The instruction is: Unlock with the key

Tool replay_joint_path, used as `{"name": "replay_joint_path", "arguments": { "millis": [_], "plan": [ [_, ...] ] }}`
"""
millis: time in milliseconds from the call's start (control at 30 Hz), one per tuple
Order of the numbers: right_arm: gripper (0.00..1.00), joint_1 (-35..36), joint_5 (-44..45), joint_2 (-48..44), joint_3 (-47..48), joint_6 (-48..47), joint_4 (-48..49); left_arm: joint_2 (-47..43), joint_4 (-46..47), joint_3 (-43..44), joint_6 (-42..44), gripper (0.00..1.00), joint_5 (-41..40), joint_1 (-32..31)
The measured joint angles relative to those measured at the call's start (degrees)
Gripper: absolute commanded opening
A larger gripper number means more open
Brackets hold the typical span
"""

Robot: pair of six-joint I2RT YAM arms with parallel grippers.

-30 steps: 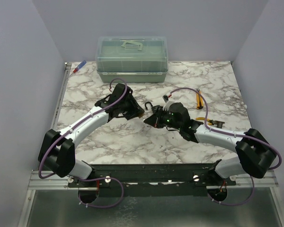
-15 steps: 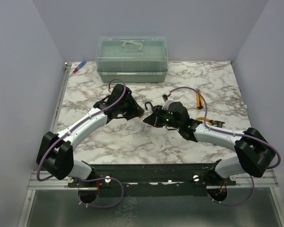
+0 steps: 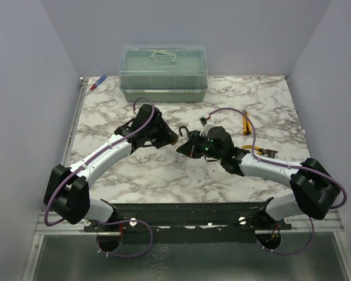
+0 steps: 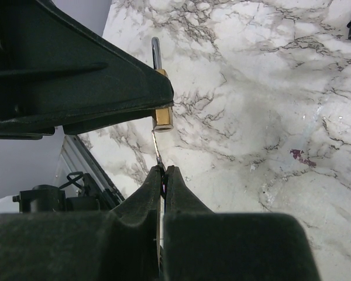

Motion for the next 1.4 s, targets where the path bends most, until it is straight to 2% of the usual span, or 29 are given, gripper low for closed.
{"name": "replay_joint_path", "arguments": {
  "millis": [1400],
  "plan": [
    [0.0,0.0,2.01,-0.2,1.4,-0.61,-2.23,-2.1,2.86,-2.73,-1.46,0.0,-0.04,0.28]
  ]
}}
